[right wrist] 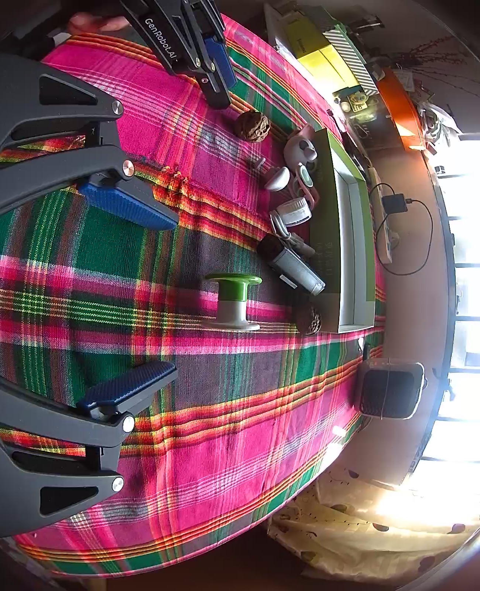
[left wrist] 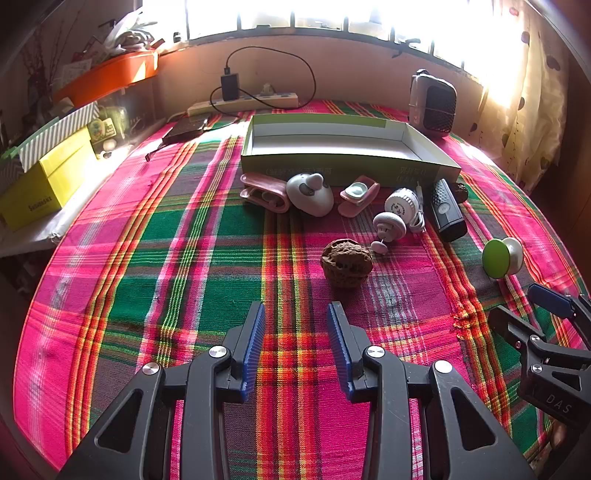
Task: Organize objects
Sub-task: 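Grasp the walnut with the left tool while the right tool grasps the green-white spool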
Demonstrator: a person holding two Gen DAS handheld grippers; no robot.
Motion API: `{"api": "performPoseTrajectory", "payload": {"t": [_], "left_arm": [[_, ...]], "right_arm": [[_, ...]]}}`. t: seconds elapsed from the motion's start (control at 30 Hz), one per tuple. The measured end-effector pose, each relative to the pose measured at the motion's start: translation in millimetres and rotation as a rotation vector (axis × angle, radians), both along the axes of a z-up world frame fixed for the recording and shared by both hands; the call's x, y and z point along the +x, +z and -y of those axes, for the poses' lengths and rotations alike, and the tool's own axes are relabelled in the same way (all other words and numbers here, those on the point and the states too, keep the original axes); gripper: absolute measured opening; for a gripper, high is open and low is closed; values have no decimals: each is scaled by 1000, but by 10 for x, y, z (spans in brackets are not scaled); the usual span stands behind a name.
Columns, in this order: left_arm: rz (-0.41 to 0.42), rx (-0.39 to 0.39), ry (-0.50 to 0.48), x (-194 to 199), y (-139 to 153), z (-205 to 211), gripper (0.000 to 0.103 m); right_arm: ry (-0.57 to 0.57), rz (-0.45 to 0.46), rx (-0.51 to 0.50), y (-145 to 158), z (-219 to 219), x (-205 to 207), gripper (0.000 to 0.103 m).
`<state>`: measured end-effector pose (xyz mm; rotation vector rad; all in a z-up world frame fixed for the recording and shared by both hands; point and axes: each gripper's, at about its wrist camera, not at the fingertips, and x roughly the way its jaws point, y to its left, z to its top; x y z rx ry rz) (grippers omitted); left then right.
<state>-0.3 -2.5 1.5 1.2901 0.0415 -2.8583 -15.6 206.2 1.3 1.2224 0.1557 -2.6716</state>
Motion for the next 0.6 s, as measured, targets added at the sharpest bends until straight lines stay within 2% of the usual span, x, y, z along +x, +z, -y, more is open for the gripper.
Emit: {"api": "performPoseTrajectory", "payload": {"t": [0.6], "left_arm": [[4,9,-9,-19,11,44,33]], "right_arm": [[11,11,-1,18,6,-39,74]]}}
